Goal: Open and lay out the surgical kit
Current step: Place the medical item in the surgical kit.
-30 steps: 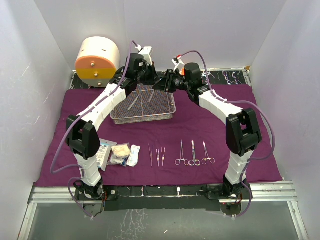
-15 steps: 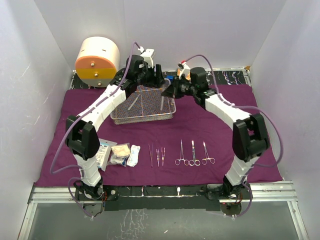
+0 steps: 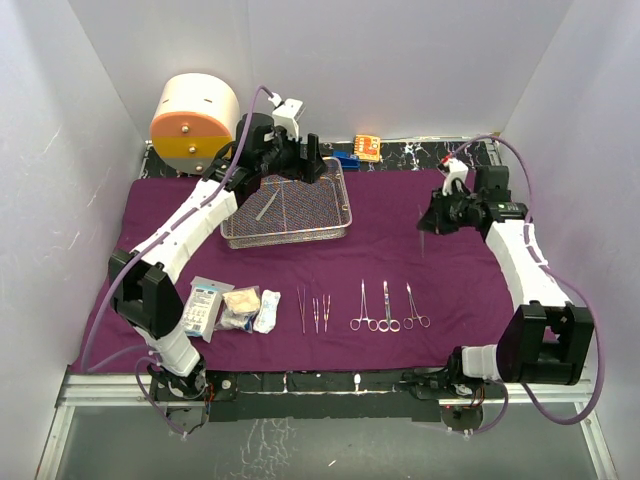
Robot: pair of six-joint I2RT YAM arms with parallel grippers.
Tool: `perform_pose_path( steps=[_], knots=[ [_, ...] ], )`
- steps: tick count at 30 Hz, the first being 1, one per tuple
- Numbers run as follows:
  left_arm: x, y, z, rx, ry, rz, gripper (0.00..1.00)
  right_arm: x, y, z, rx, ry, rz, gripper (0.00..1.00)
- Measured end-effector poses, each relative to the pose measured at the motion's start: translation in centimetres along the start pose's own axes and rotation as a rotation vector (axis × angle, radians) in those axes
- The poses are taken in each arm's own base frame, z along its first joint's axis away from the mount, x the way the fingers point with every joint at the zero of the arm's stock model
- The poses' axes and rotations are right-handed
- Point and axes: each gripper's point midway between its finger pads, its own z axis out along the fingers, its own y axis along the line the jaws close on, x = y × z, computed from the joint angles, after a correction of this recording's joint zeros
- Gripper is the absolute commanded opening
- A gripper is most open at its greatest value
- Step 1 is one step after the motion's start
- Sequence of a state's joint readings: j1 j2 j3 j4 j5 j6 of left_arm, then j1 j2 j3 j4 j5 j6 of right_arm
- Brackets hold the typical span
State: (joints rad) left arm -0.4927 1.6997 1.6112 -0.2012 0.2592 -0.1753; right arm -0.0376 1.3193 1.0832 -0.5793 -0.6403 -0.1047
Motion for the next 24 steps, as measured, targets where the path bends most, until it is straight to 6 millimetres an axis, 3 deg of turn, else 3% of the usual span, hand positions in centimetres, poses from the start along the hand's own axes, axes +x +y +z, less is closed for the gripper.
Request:
perform_pose_path(
  steps=[9, 13, 19, 24],
  knots=[
    [0.4, 0.0, 0.1, 0.009, 0.000, -0.009, 0.75, 8.8, -5.5, -3.1, 0.138, 0.324, 0.095, 0.00],
    [0.1, -0.1, 0.0, 0.013, -0.010, -0.010, 0.76, 12.2, -6.7, -3.8, 0.147, 0.460, 0.170, 0.00],
    [0.4, -0.1, 0.0, 0.015, -0.010, -0.014, 0.76, 15.2, -6.8, -4.0, 0.142, 0.586, 0.216, 0.00],
    [0.3, 0.0, 0.0, 0.012, -0.014, -0.017, 0.76, 16.4, -7.1, -4.2, 0.152, 0.644, 0.241, 0.00]
  ],
)
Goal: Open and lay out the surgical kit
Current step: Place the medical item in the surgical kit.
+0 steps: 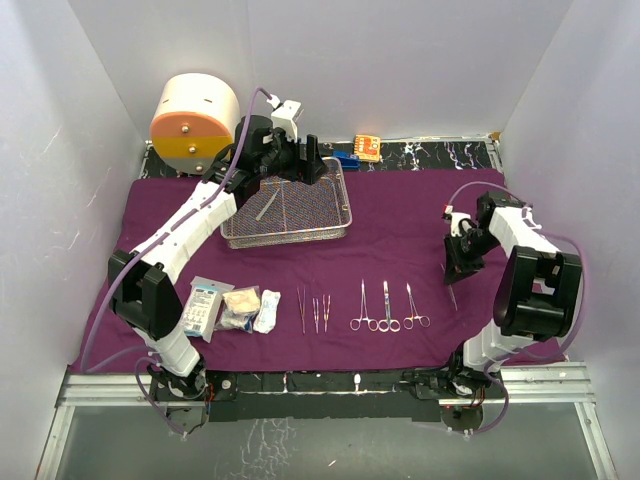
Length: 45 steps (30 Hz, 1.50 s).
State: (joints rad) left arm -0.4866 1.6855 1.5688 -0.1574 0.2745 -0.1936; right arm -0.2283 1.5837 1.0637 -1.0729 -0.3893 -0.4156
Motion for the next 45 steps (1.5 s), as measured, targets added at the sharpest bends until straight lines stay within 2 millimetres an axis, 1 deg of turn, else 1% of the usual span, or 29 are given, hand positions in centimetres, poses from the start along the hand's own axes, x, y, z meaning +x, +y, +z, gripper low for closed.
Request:
perform_pose_path(
  steps=[2, 7, 10, 26, 31, 45],
  knots=[
    [0.0, 0.0, 0.0, 0.000, 0.000, 0.000, 0.76, 0.3, -0.2, 0.5, -0.003, 0.025, 0.010, 0.00],
    [0.0, 0.1, 0.0, -0.002, -0.001, -0.001, 0.76, 1.9, -0.4, 1.7, -0.016, 0.096, 0.038, 0.00],
    [-0.1, 0.2, 0.0, -0.004, -0.002, -0.002, 0.76, 2.3, -0.5, 2.0, -0.017, 0.119, 0.048, 0.00],
    [-0.1, 0.2, 0.0, -0.001, -0.002, -0.001, 0.77, 2.7, -1.5, 2.9, 0.012, 0.161, 0.085, 0.00],
    [-0.1, 0.2, -0.1, 0.000, -0.002, -0.001, 0.77, 3.1, -1.9, 3.9, 0.000, 0.207, 0.117, 0.00],
    [-0.1, 0.1, -0.1, 0.005, -0.001, 0.002, 0.77, 2.9, -2.4, 3.8, -0.005, 0.188, 0.150, 0.00]
  ],
)
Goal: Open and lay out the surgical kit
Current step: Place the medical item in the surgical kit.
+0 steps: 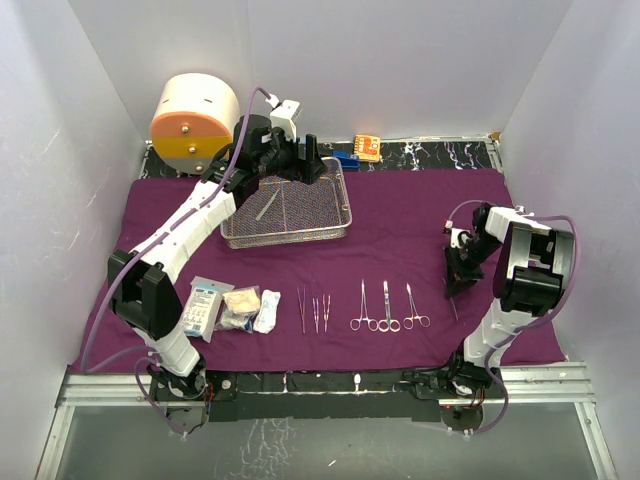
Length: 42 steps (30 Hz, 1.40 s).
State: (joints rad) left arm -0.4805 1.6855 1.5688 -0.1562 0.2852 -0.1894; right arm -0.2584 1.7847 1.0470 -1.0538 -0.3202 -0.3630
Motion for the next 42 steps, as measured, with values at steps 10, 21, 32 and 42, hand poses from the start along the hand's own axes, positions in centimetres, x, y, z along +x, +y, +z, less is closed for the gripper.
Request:
perform_pose_path(
  steps=[10, 21, 32, 42],
  knots=[
    [0.0, 0.0, 0.0, 0.003, 0.001, 0.006, 0.77, -1.6, -0.3, -0.5, 0.004, -0.056, -0.015, 0.02],
    [0.0, 0.0, 0.0, 0.003, 0.001, 0.011, 0.78, -1.5, -0.6, -0.3, 0.018, -0.050, -0.008, 0.07],
    [0.0, 0.0, 0.0, 0.003, 0.001, 0.014, 0.79, -1.2, -0.6, -0.2, 0.024, -0.032, 0.028, 0.10],
    [0.1, 0.0, 0.0, 0.003, 0.002, 0.015, 0.80, -0.3, -1.0, -0.3, 0.059, 0.009, 0.067, 0.11]
  ],
)
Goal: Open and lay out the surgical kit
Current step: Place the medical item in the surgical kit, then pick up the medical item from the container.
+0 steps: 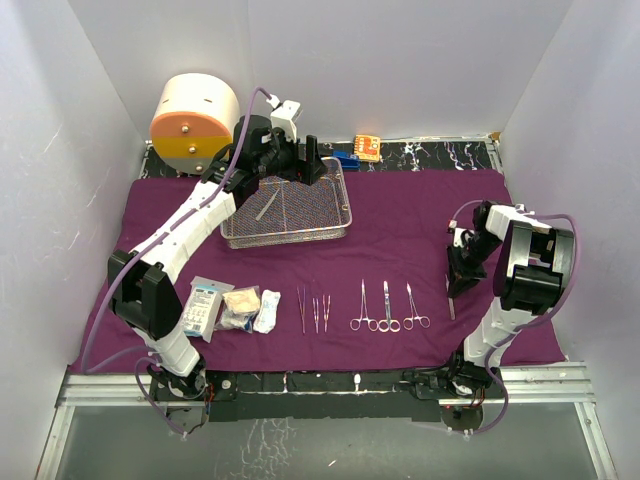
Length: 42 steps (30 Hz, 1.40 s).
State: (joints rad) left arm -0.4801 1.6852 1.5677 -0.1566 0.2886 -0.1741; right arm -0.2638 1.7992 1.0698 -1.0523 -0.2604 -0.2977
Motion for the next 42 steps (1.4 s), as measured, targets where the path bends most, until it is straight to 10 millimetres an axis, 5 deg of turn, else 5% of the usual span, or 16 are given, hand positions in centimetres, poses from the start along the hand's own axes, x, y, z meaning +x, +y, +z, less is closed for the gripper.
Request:
perform_pose_path(
  steps=[8, 13, 21, 31, 36, 42],
  knots=[
    [0.8, 0.2, -0.2, -0.003, 0.015, 0.009, 0.82, -0.1, -0.4, -0.6, 0.032, 0.007, 0.008, 0.19],
    [2.0, 0.6, 0.0, -0.012, 0.039, 0.015, 0.84, -3.2, -0.4, -2.9, 0.040, -0.082, -0.019, 0.23],
    [3.9, 2.7, 0.1, -0.080, 0.078, 0.076, 0.86, -8.9, 1.9, -9.4, 0.065, -0.326, -0.131, 0.26],
    [6.5, 10.7, 1.1, -0.194, 0.151, 0.089, 0.78, -14.6, 12.3, -14.8, 0.039, -0.667, -0.447, 0.33],
    [9.8, 15.3, 2.8, -0.241, 0.234, 0.081, 0.72, -15.5, 13.8, -15.0, -0.042, -0.758, -0.499, 0.33],
    [13.6, 19.0, 5.7, -0.253, 0.302, 0.094, 0.61, -15.0, 14.6, -12.7, -0.134, -0.745, -0.525, 0.31]
  ],
)
